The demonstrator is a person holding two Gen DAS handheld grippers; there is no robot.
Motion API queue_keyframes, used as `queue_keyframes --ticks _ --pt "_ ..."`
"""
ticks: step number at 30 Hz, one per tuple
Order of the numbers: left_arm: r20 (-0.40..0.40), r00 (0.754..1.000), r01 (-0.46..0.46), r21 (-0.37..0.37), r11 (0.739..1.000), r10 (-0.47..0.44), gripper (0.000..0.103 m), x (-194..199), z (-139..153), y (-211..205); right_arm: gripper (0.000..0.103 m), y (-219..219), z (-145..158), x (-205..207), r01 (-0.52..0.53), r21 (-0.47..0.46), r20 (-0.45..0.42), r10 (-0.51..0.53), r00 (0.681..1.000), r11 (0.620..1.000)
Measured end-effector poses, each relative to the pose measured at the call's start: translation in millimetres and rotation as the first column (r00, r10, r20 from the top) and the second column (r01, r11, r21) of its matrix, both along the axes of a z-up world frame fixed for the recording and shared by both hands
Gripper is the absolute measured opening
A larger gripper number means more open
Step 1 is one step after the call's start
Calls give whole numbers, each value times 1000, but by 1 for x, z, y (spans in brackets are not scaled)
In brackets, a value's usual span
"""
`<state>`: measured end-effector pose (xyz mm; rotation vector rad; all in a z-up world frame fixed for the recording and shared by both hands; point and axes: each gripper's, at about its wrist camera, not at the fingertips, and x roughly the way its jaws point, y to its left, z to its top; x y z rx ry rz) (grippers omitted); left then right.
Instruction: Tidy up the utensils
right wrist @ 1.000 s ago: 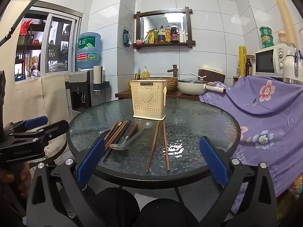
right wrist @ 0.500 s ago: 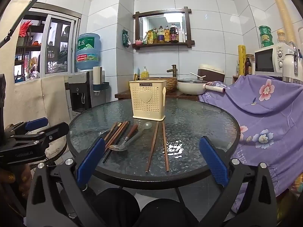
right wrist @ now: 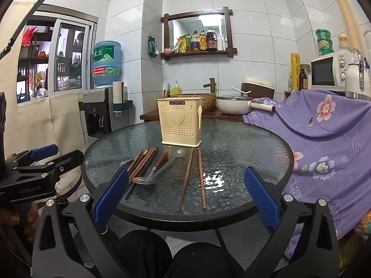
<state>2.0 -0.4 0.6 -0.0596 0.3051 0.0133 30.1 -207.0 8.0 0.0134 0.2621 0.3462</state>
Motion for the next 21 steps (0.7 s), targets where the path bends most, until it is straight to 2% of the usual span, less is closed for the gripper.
queue_keyframes --ticks 21 --pt "-6 1000 0 9 1000 0 97 -2 -1 -1 98 0 1 -1 1 -2 -4 -1 1000 1000"
